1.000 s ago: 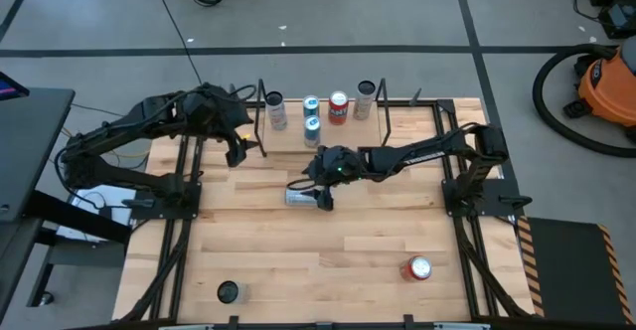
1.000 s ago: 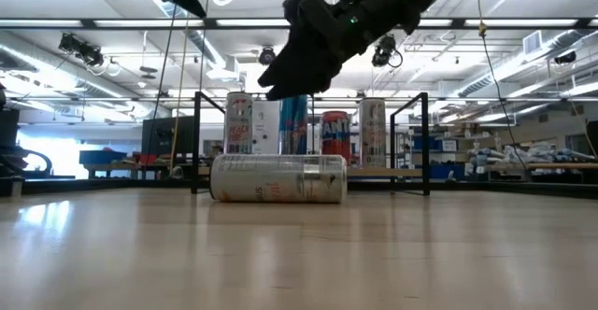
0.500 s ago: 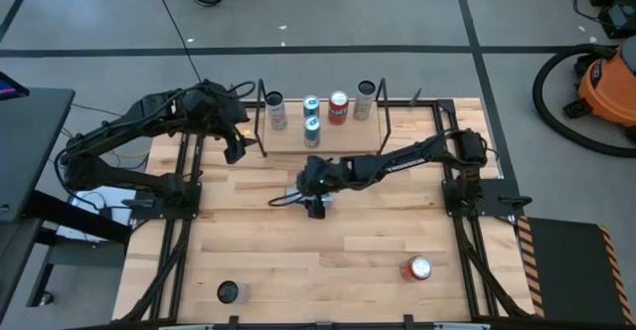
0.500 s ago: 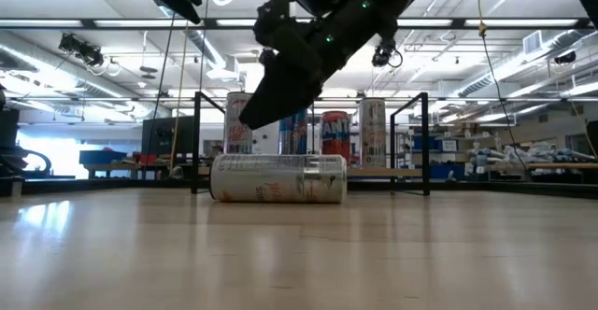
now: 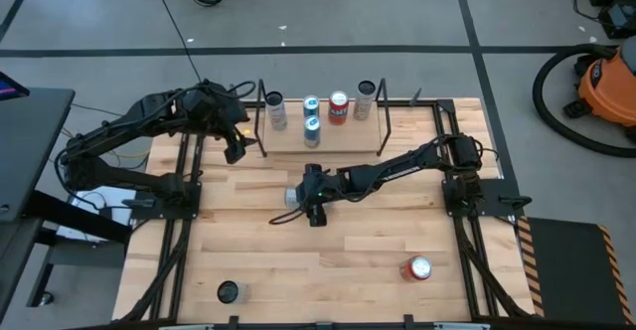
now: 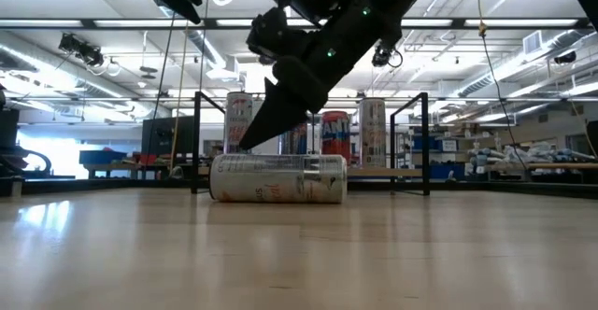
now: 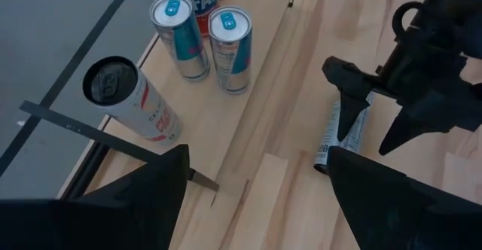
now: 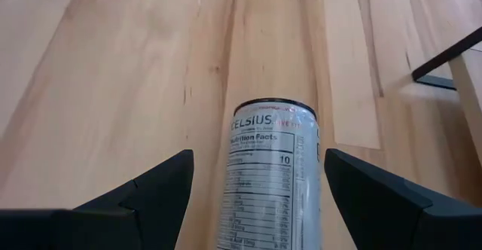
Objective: Place canned beverage on shelf
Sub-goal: Put the white yellow soda can on the shelf aligned with the other white yellow soda can
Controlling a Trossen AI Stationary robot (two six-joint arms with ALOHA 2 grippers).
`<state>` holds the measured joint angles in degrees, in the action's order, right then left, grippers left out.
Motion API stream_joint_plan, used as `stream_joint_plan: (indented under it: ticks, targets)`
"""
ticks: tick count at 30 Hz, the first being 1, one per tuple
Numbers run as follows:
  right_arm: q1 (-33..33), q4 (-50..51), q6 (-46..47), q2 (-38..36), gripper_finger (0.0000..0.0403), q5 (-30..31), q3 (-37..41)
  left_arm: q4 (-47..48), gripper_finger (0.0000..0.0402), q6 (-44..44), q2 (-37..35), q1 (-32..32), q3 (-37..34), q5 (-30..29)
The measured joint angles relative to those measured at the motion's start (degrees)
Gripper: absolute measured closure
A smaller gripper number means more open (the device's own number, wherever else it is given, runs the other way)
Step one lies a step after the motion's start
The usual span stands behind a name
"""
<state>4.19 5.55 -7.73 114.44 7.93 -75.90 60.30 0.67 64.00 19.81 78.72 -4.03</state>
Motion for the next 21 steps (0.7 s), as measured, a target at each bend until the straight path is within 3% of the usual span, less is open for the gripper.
stream_joint_plan:
  ticks: [21]
  targets:
    - [-1.4,0.6,1.7,2.7,0.0094,-0.4,0.0,0.0,0.0085,0.0,0.0,0.0,0.0,0.0]
